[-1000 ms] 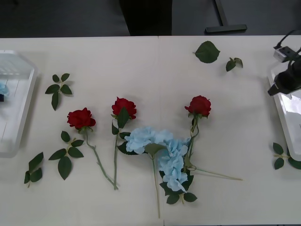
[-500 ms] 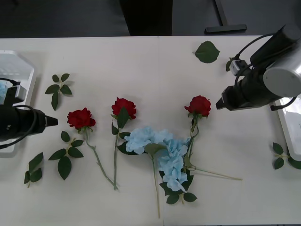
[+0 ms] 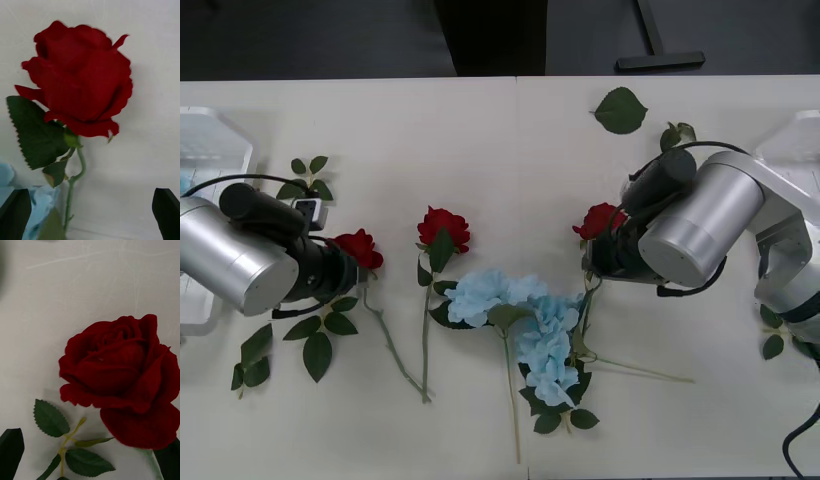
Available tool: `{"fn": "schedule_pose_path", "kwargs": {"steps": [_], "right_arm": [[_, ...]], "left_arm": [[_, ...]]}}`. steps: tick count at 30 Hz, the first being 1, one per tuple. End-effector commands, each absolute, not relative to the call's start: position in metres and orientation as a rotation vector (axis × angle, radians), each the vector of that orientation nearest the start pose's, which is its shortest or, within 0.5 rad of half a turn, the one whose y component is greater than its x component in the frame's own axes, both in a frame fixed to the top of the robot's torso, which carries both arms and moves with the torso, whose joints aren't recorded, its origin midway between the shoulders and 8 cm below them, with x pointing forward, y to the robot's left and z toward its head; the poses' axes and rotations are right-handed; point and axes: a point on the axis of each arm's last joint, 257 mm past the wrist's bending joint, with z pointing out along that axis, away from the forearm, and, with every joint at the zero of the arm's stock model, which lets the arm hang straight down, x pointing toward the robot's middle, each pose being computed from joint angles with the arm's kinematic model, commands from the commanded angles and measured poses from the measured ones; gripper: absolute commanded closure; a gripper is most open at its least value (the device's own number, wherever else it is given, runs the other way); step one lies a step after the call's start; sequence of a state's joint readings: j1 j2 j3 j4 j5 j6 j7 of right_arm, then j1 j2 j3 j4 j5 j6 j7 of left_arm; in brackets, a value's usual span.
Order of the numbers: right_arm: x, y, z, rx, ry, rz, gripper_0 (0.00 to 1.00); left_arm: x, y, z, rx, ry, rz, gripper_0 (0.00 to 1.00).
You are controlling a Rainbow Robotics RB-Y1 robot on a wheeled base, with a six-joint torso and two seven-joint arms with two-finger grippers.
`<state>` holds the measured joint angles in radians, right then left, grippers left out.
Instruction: Place the red flowers into the right box and the blue flowers into the left box. If a person shows an open palm, hand one flower to the person first, then continue sorting.
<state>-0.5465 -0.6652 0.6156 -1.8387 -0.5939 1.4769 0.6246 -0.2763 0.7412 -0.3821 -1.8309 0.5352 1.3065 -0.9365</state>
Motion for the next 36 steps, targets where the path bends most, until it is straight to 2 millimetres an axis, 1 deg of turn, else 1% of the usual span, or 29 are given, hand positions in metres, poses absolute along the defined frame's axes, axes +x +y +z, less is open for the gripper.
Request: {"fn": "schedule_pose_path", "kwargs": {"steps": [1, 5, 9, 12, 15, 22, 25, 26, 27, 28, 29, 30, 31, 32, 33, 34, 35, 36], "right_arm": [[0.453, -0.140, -0.280, 0.178, 2.672, 0.165, 0.06], [0.456, -0.142, -0.288, 0.204, 2.676, 0.131, 0.06], [0.463, -0.146, -0.299, 0.233, 2.679, 0.104, 0.05], [0.466, -0.150, -0.306, 0.248, 2.678, 0.084, 0.04], [0.471, -0.154, -0.311, 0.259, 2.672, 0.073, 0.04], [0.476, -0.147, -0.326, 0.286, 2.676, 0.097, 0.04], [0.480, -0.142, -0.332, 0.295, 2.673, 0.118, 0.04], [0.482, -0.141, -0.334, 0.301, 2.672, 0.128, 0.04], [0.483, -0.139, -0.337, 0.305, 2.670, 0.136, 0.04], [0.483, -0.140, -0.339, 0.309, 2.671, 0.136, 0.04], [0.484, -0.138, -0.339, 0.311, 2.670, 0.143, 0.04], [0.484, -0.138, -0.340, 0.310, 2.671, 0.141, 0.04], [0.483, -0.138, -0.340, 0.313, 2.673, 0.141, 0.17], [0.483, -0.138, -0.340, 0.315, 2.672, 0.142, 0.25], [0.483, -0.138, -0.340, 0.318, 2.674, 0.139, 0.39], [0.483, -0.138, -0.340, 0.319, 2.672, 0.140, 0.66], [0.483, -0.139, -0.340, 0.324, 2.672, 0.140, 0.85], [0.483, -0.139, -0.340, 0.326, 2.672, 0.141, 0.95]], "left_arm": [[0.468, 0.246, -0.315, -0.120, 2.610, -0.093, 0.00], [0.469, 0.229, -0.333, -0.084, 2.629, -0.110, 0.00], [0.473, 0.222, -0.342, -0.067, 2.643, -0.094, 0.00], [0.475, 0.217, -0.346, -0.068, 2.654, -0.096, 0.00], [0.477, 0.213, -0.346, -0.071, 2.656, -0.102, 0.00], [0.477, 0.210, -0.348, -0.064, 2.659, -0.105, 0.00], [0.475, 0.211, -0.352, -0.059, 2.668, -0.098, 0.12], [0.474, 0.211, -0.354, -0.059, 2.672, -0.095, 0.18], [0.473, 0.214, -0.356, -0.056, 2.674, -0.083, 0.31], [0.473, 0.214, -0.357, -0.052, 2.675, -0.078, 0.39], [0.473, 0.214, -0.357, -0.048, 2.672, -0.073, 0.47], [0.473, 0.215, -0.358, -0.048, 2.673, -0.067, 0.53], [0.473, 0.217, -0.360, -0.053, 2.677, -0.063, 0.66], [0.473, 0.217, -0.360, -0.053, 2.677, -0.062, 0.71], [0.473, 0.218, -0.360, -0.054, 2.677, -0.058, 0.79], [0.474, 0.219, -0.360, -0.055, 2.674, -0.053, 0.89], [0.474, 0.220, -0.360, -0.054, 2.672, -0.048, 0.97], [0.475, 0.221, -0.359, -0.055, 2.669, -0.043, 1.00]]}}
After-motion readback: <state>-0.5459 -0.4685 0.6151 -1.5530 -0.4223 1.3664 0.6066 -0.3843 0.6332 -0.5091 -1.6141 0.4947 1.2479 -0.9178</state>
